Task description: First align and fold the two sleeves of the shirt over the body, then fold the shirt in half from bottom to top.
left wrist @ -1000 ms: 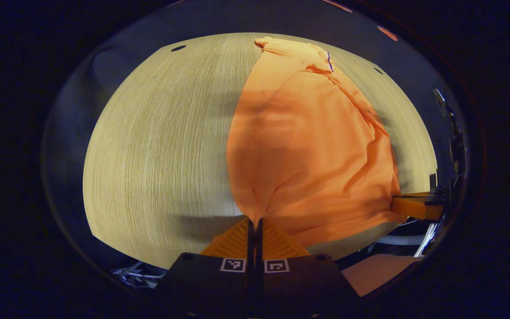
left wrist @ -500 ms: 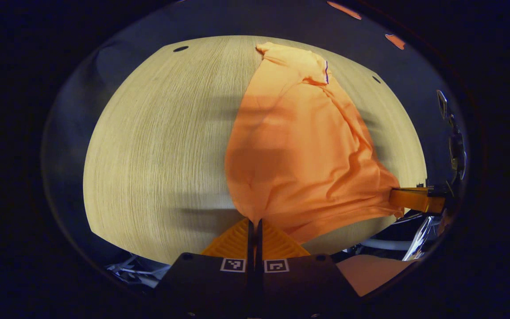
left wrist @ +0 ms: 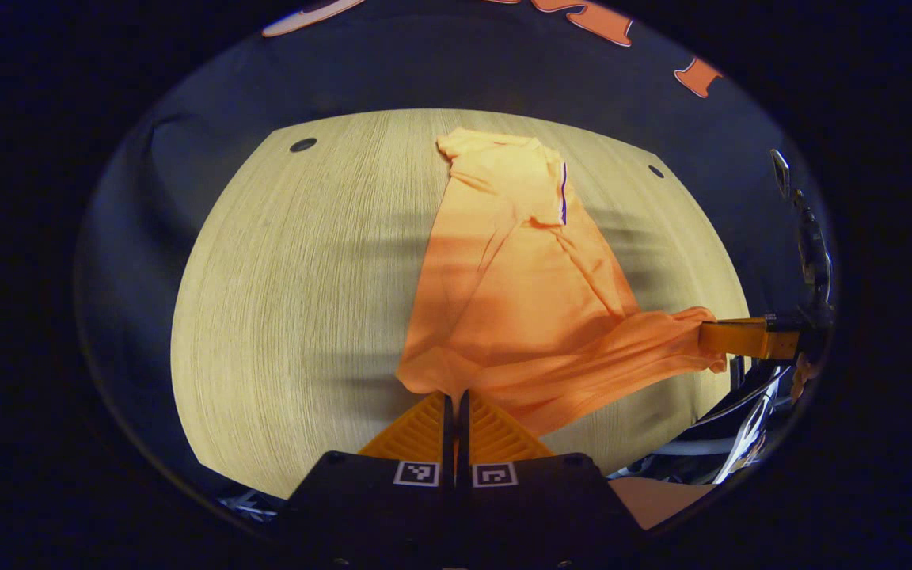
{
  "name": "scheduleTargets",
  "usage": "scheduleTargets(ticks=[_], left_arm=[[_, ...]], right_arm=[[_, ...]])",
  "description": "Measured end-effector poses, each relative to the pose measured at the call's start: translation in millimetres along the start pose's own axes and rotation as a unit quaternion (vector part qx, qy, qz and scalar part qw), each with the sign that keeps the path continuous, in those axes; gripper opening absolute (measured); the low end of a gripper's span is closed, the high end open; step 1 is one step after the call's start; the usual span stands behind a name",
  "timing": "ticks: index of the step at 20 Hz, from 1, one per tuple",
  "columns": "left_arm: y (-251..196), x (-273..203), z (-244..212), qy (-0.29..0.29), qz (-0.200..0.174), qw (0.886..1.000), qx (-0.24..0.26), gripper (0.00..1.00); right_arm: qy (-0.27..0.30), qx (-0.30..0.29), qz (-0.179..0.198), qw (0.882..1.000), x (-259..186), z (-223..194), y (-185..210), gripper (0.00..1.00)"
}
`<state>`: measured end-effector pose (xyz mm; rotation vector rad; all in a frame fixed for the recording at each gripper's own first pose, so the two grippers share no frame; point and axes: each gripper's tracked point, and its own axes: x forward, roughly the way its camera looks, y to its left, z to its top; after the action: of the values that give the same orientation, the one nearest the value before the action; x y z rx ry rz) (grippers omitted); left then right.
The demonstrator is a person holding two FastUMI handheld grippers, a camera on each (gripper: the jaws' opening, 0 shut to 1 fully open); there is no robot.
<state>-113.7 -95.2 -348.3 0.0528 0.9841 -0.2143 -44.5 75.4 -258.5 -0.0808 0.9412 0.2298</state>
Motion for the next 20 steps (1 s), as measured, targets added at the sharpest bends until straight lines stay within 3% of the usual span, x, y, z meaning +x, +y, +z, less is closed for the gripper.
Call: scheduleTargets(ticks=[8, 9, 10, 20], left_arm=[[8.7, 0.1, 115.1, -0.077, 0.006, 0.997, 0.028, 0.01], [9.1, 0.3, 128.3, -0.086, 0.006, 0.996, 0.029, 0.01], [9.4, -3.1, 139.4, -0.091, 0.005, 0.995, 0.028, 0.01], [27.9, 35.5, 260.2, -0.127, -0.003, 0.992, 0.009, 0.01]], right_arm=[[-0.074, -0.01, -0.004, 0.997, -19.3, 95.1, -2.0, 0.0], [-0.081, -0.009, -0.005, 0.997, -18.0, 107.4, -2.3, 0.04], [-0.087, -0.007, -0.006, 0.996, -16.8, 119.0, -3.4, 0.0], [-0.132, 0.014, -0.02, 0.991, 15.1, 232.0, -11.7, 0.0]])
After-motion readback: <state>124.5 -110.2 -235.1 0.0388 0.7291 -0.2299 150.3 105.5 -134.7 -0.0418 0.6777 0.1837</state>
